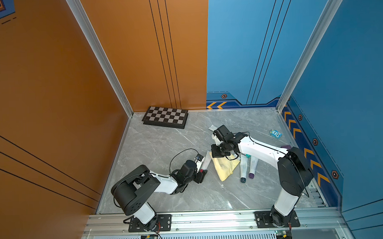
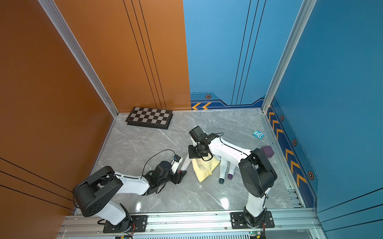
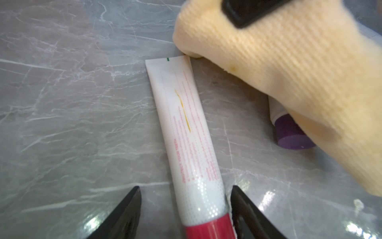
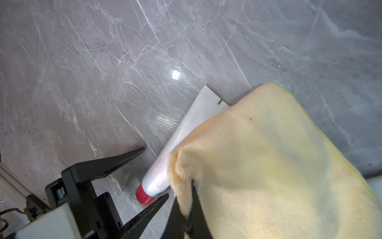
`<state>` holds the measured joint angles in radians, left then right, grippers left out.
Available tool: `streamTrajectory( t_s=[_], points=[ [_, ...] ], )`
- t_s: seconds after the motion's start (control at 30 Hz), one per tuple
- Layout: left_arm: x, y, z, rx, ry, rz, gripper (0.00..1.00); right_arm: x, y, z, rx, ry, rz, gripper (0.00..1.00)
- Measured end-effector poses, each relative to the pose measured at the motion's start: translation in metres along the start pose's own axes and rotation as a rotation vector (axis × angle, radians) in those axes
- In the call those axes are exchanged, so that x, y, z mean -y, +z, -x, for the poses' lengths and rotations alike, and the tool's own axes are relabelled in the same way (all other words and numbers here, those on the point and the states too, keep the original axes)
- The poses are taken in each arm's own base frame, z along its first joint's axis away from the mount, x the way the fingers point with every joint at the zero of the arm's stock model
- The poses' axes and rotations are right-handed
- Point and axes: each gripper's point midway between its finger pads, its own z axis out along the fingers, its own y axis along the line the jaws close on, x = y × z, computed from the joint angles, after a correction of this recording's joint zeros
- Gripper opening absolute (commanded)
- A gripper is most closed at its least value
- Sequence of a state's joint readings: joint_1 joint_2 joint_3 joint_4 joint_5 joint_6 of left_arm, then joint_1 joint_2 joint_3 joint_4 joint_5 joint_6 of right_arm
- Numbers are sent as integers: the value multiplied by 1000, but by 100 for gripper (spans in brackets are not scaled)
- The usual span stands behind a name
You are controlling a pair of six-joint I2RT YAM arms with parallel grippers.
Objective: Wipe the surface of the toothpaste tube
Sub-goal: Wipe the dirt from the toothpaste tube.
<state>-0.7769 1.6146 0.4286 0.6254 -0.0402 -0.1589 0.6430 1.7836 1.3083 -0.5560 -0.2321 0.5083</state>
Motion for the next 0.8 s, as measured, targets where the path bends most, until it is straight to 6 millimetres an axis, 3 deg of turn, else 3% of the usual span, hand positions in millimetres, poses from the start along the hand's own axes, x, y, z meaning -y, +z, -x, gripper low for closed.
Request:
streamTrajectory(
  t_s=[0.13,0.3,0.37,0.6,0.67,0.8],
  points=[
    [-4,16,12,10,12,13,64,6,0,9,10,15,-7,0],
    [-7,37,27,34,20,16,38,14,-13,28,44,42,-11,0],
    [-7,42,30,44,22,11,34,19,-21,36,62,52,-14,0],
    [-3,34,24,62,10,-25,32,42,-61,78,174,93,-62,0],
    [-2,28,19,61,9,-37,32,41,-70,88,202,87,-66,0],
    [4,20,12,56,5,-58,33,28,-63,87,191,40,-64,0]
  ],
)
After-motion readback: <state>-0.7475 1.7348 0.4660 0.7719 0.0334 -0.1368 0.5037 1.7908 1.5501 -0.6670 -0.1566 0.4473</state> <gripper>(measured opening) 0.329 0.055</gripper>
